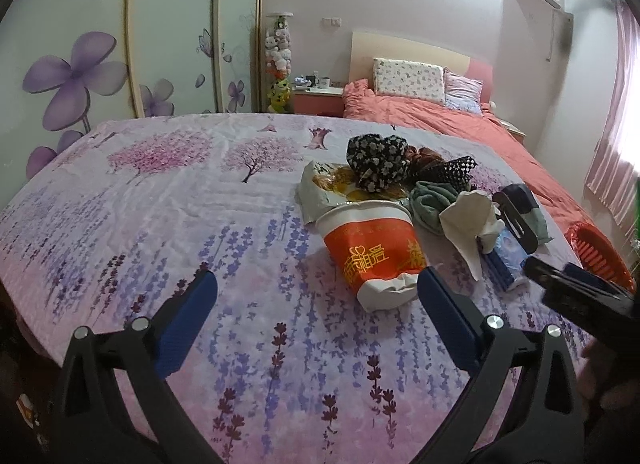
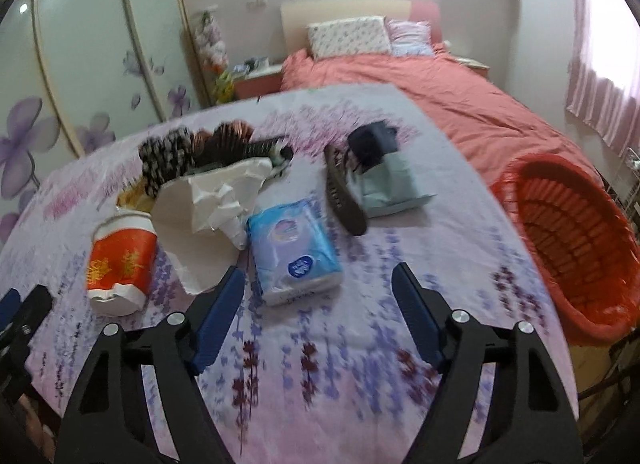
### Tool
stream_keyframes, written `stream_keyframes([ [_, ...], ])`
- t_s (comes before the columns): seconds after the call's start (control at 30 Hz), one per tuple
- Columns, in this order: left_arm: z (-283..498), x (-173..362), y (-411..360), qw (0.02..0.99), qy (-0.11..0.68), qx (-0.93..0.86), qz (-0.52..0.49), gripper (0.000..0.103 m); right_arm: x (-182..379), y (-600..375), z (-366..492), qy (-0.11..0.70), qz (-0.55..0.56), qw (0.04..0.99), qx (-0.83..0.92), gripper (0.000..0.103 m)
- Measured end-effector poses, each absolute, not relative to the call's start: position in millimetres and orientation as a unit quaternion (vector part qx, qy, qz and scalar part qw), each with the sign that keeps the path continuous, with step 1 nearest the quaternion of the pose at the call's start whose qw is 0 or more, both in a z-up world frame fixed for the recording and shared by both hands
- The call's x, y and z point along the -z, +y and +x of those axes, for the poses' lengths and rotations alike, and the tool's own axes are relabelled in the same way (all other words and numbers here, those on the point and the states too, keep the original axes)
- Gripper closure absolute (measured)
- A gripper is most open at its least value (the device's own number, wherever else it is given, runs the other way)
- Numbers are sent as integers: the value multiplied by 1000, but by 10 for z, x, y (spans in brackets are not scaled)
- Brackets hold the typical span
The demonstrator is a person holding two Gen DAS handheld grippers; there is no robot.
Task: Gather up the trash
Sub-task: 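Grasp the orange paper cup with the left tool while the right tool grasps the blue tissue pack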
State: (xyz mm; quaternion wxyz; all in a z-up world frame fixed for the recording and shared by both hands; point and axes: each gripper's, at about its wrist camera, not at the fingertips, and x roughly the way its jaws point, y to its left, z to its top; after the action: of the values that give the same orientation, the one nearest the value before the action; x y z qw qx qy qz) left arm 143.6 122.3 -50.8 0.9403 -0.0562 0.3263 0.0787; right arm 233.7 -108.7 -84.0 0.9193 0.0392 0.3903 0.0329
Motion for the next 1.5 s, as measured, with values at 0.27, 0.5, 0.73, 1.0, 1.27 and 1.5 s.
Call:
stream_keyframes([
  [0.27, 1677, 658, 1236, 927, 362, -49, -80, 5, 1020, -1017, 2617, 427, 18, 904, -34, 27],
  [0.5, 1878, 713, 1147, 920, 379, -35, -90, 5, 1032, -951, 2670, 435, 4, 899, -46, 46],
  [0.73, 1990, 743, 1010, 918, 388, -29, -73, 5, 982, -1035, 2501, 432, 26, 900, -55, 49],
  [1.0, 2198, 857, 941, 908, 413, -45, -49, 13, 924, -1121, 2424, 419, 26, 906, -50, 49],
  [1.27, 2379, 943, 960, 898, 434, -47, -53, 23, 953, -1229, 2411, 418, 33, 907, -42, 49],
  [1.5, 2322, 909, 946, 903, 425, -40, -47, 24, 898, -1323, 2358, 407, 42, 911, -41, 49],
])
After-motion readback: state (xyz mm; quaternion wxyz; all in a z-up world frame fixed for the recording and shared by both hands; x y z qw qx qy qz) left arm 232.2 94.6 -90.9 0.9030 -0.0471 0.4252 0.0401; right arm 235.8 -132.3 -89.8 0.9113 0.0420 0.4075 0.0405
